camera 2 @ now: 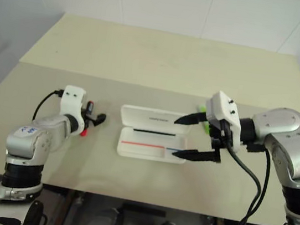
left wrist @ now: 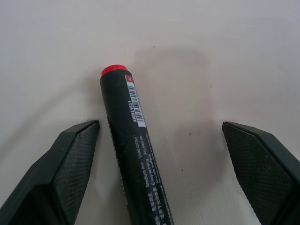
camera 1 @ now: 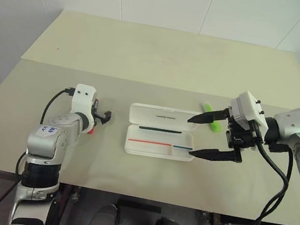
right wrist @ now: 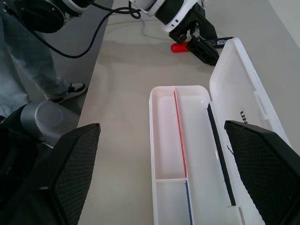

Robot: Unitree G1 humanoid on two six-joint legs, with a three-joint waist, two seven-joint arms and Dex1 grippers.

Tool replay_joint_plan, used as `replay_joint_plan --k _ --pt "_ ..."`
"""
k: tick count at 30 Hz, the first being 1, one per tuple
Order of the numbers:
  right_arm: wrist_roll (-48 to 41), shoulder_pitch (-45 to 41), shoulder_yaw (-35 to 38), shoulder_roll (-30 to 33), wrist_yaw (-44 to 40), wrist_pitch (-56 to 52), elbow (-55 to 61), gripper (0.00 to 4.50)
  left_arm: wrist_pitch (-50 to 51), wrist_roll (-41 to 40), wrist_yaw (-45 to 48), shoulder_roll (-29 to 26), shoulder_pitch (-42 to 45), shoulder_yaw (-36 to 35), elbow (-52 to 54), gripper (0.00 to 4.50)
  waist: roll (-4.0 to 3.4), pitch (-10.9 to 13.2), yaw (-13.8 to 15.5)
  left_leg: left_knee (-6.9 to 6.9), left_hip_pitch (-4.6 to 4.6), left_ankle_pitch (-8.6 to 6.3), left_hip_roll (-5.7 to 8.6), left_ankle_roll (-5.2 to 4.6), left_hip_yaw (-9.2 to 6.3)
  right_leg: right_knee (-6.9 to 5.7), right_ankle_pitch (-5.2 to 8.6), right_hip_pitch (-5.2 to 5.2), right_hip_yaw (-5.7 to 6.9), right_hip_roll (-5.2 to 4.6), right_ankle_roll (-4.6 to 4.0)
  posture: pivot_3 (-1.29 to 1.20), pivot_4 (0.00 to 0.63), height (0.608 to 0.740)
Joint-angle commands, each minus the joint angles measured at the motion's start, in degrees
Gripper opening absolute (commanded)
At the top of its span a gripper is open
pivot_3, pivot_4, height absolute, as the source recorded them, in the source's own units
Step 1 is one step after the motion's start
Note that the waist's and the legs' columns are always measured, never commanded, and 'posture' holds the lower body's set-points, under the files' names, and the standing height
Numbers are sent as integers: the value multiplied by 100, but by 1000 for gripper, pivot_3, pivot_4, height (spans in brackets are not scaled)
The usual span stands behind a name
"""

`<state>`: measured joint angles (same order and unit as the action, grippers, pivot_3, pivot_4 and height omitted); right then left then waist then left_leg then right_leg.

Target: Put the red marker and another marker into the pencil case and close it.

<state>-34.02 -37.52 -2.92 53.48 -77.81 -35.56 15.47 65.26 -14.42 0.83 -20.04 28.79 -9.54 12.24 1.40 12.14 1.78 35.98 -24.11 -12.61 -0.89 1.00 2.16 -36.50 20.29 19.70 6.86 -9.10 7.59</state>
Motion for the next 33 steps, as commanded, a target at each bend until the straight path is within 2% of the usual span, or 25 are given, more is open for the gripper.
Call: replay_joint_plan --k 1,10,16,18,23,25,28,30,33 --pt "-128 -2 285 124 52 -42 207 4500 -39 132 4 37 47 62 -204 3551 0 0 6 0 0 0 0 0 0 0 0 0 0 0 0 0 150 740" --pt "-46 -347 374 -117 432 51 -56 4500 -94 224 133 -57 46 50 -204 647 0 0 36 -1 -2 -2 0 -1 1 4 0 1 0 -1 0 0 150 740" --pt "-100 -440 376 -156 435 96 -130 4500 -35 195 261 -185 36 -6 -19 605 0 0 16 -1 -4 -3 1 -3 3 7 0 2 0 0 0 0 150 740" --pt "-269 -514 489 -183 401 68 -148 4500 -47 109 491 -407 11 -33 188 605 2 1 -8 -2 -5 -3 0 -3 3 7 0 4 0 0 0 0 150 740" --pt "-591 -761 724 -163 432 -153 -247 4500 -304 -395 1932 -1661 -184 46 937 605 15 10 -53 -6 -15 -7 -10 5 9 -1 -1 19 -8 15 -2 0 150 740" --pt "-630 -586 893 165 89 -159 -326 4500 -428 -802 2870 -2479 -342 -240 1307 605 14 11 -48 -11 -14 -12 -19 11 11 5 -1 19 -11 24 -5 0 150 740" --pt "-599 -346 1137 578 -245 -45 -591 4500 -720 -1238 3871 -3239 -619 -545 1492 605 11 14 -23 -12 -17 -20 -29 11 21 12 -3 23 -16 34 -8 0 150 740" --pt "-641 -274 1288 707 -331 -16 -750 4500 -1054 -1365 4308 -3492 -796 -592 1530 605 4 16 -28 -8 -15 -26 -30 6 32 39 -4 23 -24 34 -9 0 150 740" --pt "-593 -185 1455 855 -391 55 -953 4500 -1398 -1826 4934 -3559 -761 -680 1677 605 4 17 -32 -7 -11 -27 -43 7 40 39 -8 23 -31 44 -16 0 150 740"
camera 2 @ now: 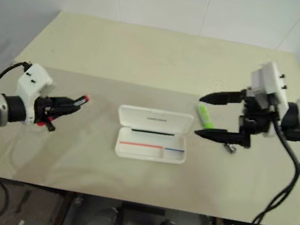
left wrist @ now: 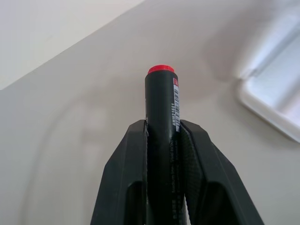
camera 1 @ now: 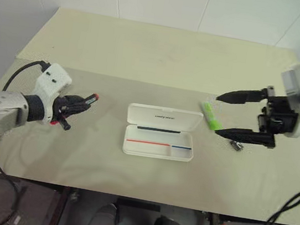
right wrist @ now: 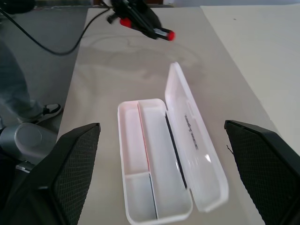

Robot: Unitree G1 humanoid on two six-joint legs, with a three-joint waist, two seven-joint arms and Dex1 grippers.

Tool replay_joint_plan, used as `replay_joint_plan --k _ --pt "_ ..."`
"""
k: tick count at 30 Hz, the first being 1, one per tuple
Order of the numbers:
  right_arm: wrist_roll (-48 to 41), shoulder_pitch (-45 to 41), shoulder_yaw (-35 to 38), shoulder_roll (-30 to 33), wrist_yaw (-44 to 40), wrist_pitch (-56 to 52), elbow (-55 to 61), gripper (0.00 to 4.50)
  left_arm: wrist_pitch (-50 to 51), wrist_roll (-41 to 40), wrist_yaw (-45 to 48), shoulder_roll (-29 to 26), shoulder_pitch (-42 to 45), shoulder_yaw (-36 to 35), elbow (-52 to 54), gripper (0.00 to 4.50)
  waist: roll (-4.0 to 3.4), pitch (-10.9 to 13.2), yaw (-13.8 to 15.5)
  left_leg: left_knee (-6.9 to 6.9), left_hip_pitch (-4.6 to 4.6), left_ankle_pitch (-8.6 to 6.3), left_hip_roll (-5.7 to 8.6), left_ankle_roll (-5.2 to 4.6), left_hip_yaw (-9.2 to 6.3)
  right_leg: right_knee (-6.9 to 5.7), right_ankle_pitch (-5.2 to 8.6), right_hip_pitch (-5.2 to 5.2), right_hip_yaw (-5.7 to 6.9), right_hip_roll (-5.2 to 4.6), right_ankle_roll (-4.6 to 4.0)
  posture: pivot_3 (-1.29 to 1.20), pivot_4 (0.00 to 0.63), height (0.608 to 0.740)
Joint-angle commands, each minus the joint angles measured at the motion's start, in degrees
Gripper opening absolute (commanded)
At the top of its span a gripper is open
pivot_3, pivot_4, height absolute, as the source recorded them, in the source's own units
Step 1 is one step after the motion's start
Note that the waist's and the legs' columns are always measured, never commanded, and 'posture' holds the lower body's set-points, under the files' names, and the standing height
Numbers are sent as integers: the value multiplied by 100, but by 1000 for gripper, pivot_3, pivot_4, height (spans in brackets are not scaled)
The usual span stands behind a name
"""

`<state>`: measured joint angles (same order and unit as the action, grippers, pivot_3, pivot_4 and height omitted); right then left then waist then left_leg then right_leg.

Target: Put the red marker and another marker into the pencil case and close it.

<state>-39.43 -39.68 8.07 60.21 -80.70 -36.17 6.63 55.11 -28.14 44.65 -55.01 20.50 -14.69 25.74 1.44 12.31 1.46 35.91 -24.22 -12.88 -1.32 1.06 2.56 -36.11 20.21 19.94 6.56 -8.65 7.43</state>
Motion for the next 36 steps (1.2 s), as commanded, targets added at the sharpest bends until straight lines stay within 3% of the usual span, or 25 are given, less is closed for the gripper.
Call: replay_joint_plan --k 1,9,12,17,33,36 --pt "-88 50 395 202 -120 101 -56 4500 -421 -645 690 -8 160 -138 396 605 0 0 -1 2 0 -2 -10 3 3 3 -3 1 -2 7 -4 0 150 740" --pt "4 282 367 276 -46 119 199 4500 -525 -418 553 711 1115 1703 530 605 0 0 -4 6 -1 -7 -26 5 46 -10 -6 27 -44 23 -6 0 150 740" --pt "-1 340 382 291 -10 102 271 4500 -549 67 373 966 1398 2588 492 605 0 0 -1 9 -1 -8 -27 4 55 -22 -6 37 -53 24 -6 0 150 740" --pt "-14 390 388 279 84 66 364 4500 -710 691 139 1348 1771 3315 90 605 0 0 -2 16 -3 -7 -33 4 66 -36 -6 52 -66 28 -6 0 150 740" --pt "49 504 300 225 187 109 434 4500 -1846 2337 110 2103 2365 4313 -766 605 0 0 7 23 -4 -9 -32 1 74 -39 -6 54 -71 28 -6 0 150 740" --pt "90 576 311 247 177 134 388 4500 -1917 2628 99 2169 2404 4389 -919 1620 0 0 7 24 -5 -9 -33 0 74 -39 -6 54 -71 28 -6 0 150 740"
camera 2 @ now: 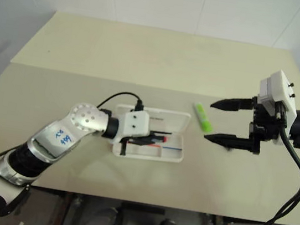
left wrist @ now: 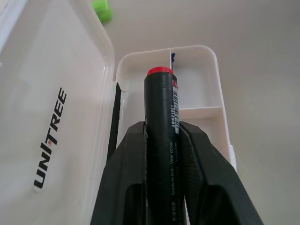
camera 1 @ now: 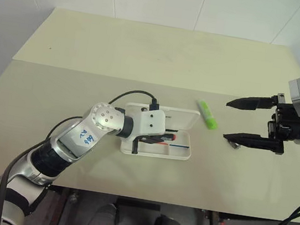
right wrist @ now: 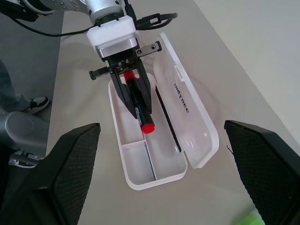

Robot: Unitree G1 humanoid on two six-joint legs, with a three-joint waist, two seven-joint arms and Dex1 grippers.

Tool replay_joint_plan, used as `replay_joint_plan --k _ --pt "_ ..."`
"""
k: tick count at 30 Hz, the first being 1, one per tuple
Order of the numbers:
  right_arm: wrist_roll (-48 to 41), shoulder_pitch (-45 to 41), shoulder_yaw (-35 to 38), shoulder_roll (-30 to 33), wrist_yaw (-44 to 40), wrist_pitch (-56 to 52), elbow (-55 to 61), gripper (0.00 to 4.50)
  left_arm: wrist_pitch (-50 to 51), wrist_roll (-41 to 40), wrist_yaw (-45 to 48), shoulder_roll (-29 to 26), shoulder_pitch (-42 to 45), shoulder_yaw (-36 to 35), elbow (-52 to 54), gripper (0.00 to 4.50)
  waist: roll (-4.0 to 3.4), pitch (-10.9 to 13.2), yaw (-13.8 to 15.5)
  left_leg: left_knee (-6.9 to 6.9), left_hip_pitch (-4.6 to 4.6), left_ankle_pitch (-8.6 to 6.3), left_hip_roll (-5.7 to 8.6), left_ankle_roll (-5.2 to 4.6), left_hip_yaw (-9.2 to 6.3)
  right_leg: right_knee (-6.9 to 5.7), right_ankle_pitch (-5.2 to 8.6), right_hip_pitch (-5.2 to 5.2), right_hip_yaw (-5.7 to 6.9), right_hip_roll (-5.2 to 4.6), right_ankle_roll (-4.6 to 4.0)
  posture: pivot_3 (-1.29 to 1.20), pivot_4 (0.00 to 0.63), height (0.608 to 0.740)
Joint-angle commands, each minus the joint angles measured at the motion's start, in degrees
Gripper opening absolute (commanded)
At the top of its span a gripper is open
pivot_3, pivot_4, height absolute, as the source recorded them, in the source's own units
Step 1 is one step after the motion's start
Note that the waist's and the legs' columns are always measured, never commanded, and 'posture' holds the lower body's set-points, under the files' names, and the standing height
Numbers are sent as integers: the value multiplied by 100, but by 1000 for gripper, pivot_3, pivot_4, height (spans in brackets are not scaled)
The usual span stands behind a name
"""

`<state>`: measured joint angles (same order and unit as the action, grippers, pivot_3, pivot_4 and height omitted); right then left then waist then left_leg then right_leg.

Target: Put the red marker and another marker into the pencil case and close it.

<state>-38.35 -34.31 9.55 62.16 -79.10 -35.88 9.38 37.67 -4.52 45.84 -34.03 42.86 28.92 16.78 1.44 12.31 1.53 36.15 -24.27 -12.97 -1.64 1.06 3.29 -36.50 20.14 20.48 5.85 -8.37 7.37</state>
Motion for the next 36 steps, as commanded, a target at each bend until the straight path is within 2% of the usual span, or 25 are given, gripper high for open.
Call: replay_joint_plan --k 1,6,9,12,15,19,21,23,26,31,36 --pt "-5 60 161 59 12 117 111 4500 -165 324 -28 95 174 29 -62 1954 0 0 1 0 0 0 0 0 0 0 0 -1 0 0 0 0 150 740" --pt "-25 86 158 58 20 135 124 4500 -138 427 0 293 167 -59 -69 3627 0 0 0 2 0 0 0 -1 0 -4 0 -1 0 0 0 0 150 740" --pt "-15 53 126 64 5 145 98 4500 -50 288 143 345 82 -149 153 4471 0 0 0 2 0 -1 -1 -1 0 -3 0 -1 0 0 0 0 150 740" --pt "21 14 58 60 -15 160 51 4500 346 -79 207 496 8 -387 426 4471 0 0 -1 3 0 -1 -1 -1 0 -4 0 -2 0 0 0 0 150 740" --pt "371 14 -213 65 88 253 -87 4500 1606 -1053 238 886 -108 -980 1095 4471 0 0 -4 4 0 -1 -2 -1 -2 -14 0 -3 1 0 0 0 150 740" --pt "730 -22 -507 -84 307 265 -377 4500 2734 -1741 15 1058 -196 -1612 1750 4471 0 0 -9 6 2 0 -3 -1 -4 -29 0 -4 0 0 0 0 150 740" --pt "928 23 -642 -199 441 302 -616 4500 3160 -2061 -57 964 -211 -2073 2097 4471 0 0 -20 6 2 0 -3 -1 -6 -29 0 -5 0 0 0 0 150 740" --pt "1231 15 -769 -383 771 378 -909 4500 3439 -2175 -136 600 -121 -2494 2365 4471 0 0 -34 5 4 0 -4 -1 -6 -30 0 -5 -1 0 0 0 150 740" --pt "1691 -197 -911 -723 1467 316 -1330 4500 3501 -2195 -241 -25 304 -3087 2231 4471 0 0 -33 3 7 1 -6 2 -5 -30 1 -3 -2 3 -2 0 150 740" --pt "2187 -644 -1200 -1431 2356 63 -1830 4500 2985 -2006 -363 -629 900 -3023 1534 4471 -1 -1 -21 0 6 2 -2 4 0 -12 2 -1 -6 2 -2 0 150 740" --pt "2467 -889 -1277 -2042 3114 -403 -2033 4500 2631 -2040 -282 -819 1046 -2749 1192 4471 -1 -1 -6 -3 -1 3 -3 5 -1 -30 2 4 -3 4 -2 0 150 740"
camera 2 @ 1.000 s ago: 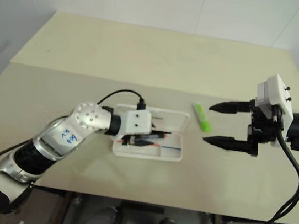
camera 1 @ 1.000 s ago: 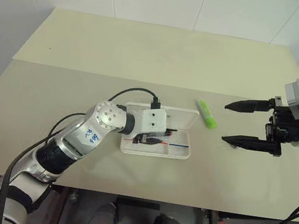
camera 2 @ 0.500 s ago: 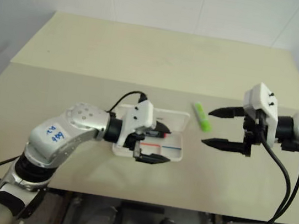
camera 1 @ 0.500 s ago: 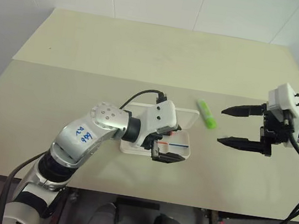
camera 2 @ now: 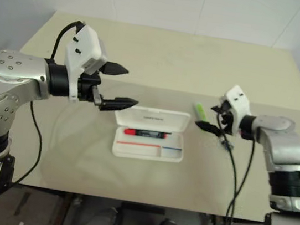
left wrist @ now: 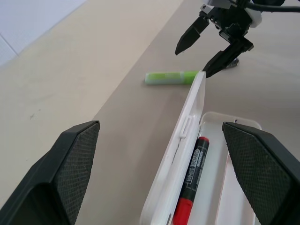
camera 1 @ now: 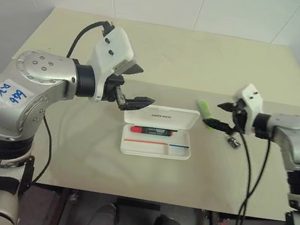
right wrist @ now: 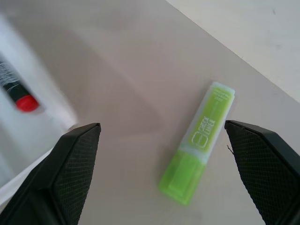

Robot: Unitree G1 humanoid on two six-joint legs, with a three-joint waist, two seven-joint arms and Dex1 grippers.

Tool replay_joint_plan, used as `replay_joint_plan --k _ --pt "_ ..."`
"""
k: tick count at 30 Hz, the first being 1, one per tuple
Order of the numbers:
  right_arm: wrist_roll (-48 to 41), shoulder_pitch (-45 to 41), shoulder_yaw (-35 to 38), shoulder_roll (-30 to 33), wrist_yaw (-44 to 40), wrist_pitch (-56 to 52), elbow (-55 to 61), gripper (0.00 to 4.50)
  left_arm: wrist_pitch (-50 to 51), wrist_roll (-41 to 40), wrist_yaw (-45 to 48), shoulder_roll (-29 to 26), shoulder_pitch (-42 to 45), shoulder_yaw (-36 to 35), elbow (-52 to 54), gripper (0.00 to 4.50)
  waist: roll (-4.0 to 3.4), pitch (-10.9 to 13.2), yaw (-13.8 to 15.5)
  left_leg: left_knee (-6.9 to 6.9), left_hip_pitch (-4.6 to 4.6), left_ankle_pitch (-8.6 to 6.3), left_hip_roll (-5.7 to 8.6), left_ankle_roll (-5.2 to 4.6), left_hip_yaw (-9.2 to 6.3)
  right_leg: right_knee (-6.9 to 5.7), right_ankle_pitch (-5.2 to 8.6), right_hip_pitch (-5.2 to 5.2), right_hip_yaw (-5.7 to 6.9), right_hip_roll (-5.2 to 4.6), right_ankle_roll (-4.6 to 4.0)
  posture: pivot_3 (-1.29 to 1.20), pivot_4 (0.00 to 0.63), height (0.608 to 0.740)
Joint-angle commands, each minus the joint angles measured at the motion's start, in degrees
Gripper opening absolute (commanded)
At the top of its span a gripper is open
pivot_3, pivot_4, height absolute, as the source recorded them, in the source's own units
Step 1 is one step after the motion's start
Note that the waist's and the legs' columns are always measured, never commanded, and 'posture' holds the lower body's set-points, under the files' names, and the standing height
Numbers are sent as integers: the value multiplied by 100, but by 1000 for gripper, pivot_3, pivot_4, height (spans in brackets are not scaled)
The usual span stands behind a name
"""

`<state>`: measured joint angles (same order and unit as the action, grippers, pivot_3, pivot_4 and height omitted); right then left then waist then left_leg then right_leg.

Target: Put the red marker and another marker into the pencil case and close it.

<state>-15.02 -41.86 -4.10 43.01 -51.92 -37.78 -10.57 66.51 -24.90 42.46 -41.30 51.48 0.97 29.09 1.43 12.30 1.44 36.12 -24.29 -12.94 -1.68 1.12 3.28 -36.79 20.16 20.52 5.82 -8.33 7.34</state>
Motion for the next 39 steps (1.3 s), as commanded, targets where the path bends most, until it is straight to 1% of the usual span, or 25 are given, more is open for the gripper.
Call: replay_joint_plan --k 1,4,8,15,16,17,20,22,23,24,25,29,32,36,39 --pt "168 -151 92 -213 494 -272 -79 4500 -288 -22 63 -105 184 64 -57 4471 0 0 2 2 -2 0 1 0 1 0 0 1 0 0 0 0 150 740" --pt "298 -154 118 -448 788 -231 -293 4500 -360 -30 54 -141 164 91 -100 4471 0 0 -13 3 -3 0 1 0 2 -2 0 1 -1 0 0 0 150 740" --pt "412 -363 383 -715 1381 -101 -864 4500 -394 -45 30 -145 161 109 -131 4471 0 0 -27 1 -1 0 -1 0 3 -8 0 5 -3 2 0 0 150 740" --pt "424 -383 385 -953 1578 -303 -1185 4500 -469 6 -18 -139 282 169 -301 4471 0 0 -43 -3 -2 0 -1 0 11 -8 0 11 -7 2 0 0 150 740" --pt "437 -371 381 -976 1605 -319 -1203 4064 -474 8 -20 -139 311 173 -316 4500 0 0 -48 -2 -1 0 -1 0 11 -10 0 11 -8 2 0 0 150 740" --pt "447 -364 381 -996 1626 -317 -1220 3900 -484 8 -18 -142 334 177 -333 4500 0 0 -52 0 -1 0 -1 0 12 -12 0 11 -9 2 0 0 150 740" --pt "448 -354 390 -1032 1664 -307 -1245 2852 -502 2 -17 -153 368 186 -369 4500 0 0 -81 -2 2 0 -1 0 13 -11 0 10 -12 2 0 0 150 740" --pt "450 -338 369 -1036 1644 -295 -1221 2074 -524 8 -18 -166 378 194 -395 4500 0 0 -107 -3 2 0 -1 0 13 -12 0 10 -11 2 0 0 150 740" --pt "446 -333 361 -1033 1626 -291 -1192 1775 -538 12 -13 -177 388 191 -413 4500 0 0 -114 -2 2 0 -1 0 13 -12 0 10 -11 2 0 0 150 740" --pt "444 -331 357 -1032 1613 -290 -1171 1368 -548 14 -9 -185 394 189 -425 4500 0 0 -119 -1 2 0 -1 0 13 -12 0 10 -11 2 0 0 150 740" --pt "440 -350 362 -1017 1594 -271 -1144 1085 -564 16 4 -207 406 173 -448 4500 0 0 -125 -1 2 0 -1 0 13 -12 0 9 -12 2 0 0 150 740" --pt "338 -531 338 -687 1026 -43 -769 1090 -737 23 127 -432 334 91 -552 4500 0 0 -139 -5 1 0 -1 0 14 -11 0 13 -13 2 0 0 150 740" --pt "198 -670 504 -529 712 171 -566 1090 -825 -24 198 -554 294 15 -579 4500 0 0 -151 -7 -1 0 -1 0 24 -12 0 21 -21 2 0 0 150 740" --pt "-592 -881 984 -337 -120 382 199 1090 -1080 -141 523 -853 97 -134 -513 4500 0 0 -174 -10 0 0 -4 0 32 -15 0 29 -31 5 0 0 150 740" --pt "-1226 -818 1061 -251 -649 -83 838 1090 -1443 -193 876 -1199 -209 -331 -458 4500 0 0 -169 -16 0 -1 -11 0 40 -15 0 37 -39 12 0 0 150 740"
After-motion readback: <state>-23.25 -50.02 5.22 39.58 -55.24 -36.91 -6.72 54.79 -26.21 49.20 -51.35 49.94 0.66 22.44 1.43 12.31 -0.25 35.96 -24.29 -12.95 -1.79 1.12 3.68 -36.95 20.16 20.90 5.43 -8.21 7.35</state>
